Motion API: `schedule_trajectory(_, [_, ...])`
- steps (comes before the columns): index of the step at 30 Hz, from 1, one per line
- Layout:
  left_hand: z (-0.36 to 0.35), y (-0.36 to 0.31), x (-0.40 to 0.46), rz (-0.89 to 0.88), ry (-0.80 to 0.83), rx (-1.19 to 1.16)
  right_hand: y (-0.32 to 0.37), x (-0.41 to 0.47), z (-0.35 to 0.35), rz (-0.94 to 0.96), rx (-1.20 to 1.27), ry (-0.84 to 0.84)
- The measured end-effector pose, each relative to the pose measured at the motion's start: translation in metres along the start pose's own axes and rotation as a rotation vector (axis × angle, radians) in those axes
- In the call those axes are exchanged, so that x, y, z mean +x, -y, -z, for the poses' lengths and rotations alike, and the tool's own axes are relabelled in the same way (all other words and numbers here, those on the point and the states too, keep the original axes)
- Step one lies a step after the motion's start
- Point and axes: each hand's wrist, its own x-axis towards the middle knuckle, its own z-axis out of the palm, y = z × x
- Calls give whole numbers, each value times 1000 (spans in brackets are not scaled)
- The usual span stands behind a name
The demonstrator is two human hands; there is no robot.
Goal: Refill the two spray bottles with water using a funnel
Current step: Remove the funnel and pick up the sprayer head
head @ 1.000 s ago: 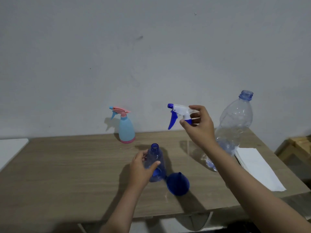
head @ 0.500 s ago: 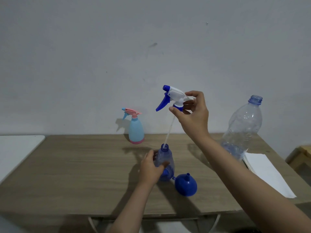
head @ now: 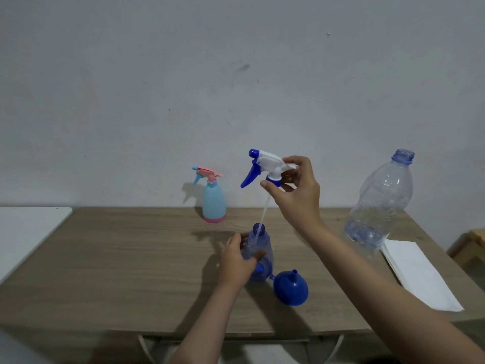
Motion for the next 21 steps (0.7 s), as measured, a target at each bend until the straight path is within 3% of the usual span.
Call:
schedule_trajectory(10, [0, 2, 0, -27, 3, -25, 22, 24, 6, 45, 54, -83])
schedule_trajectory(21, [-1, 3, 1, -19, -1, -73, -28, -19, -11, -49, -48, 118])
